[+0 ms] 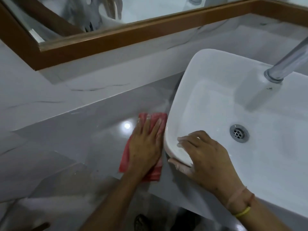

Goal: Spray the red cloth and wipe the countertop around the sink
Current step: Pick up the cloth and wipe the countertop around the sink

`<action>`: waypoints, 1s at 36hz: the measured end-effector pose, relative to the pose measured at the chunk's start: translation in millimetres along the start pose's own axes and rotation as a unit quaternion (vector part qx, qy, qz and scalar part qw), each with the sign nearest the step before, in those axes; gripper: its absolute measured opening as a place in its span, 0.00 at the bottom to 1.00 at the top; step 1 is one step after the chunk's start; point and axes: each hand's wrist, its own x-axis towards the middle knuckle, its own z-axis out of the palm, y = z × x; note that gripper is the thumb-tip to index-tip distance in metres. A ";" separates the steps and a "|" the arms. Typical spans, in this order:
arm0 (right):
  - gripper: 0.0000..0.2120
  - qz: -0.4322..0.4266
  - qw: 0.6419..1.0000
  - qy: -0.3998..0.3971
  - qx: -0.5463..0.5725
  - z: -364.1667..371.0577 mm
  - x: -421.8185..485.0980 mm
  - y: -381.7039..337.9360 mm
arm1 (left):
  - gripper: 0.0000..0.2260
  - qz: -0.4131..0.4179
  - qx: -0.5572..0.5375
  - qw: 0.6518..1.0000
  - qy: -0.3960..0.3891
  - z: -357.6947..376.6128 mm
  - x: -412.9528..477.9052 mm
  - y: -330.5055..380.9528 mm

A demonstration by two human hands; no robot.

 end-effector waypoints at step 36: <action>0.20 -0.006 1.000 0.010 0.018 -6.1 1.5 -2.2 | 0.23 -0.152 -0.046 0.987 0.000 2.1 -16.6 -3.7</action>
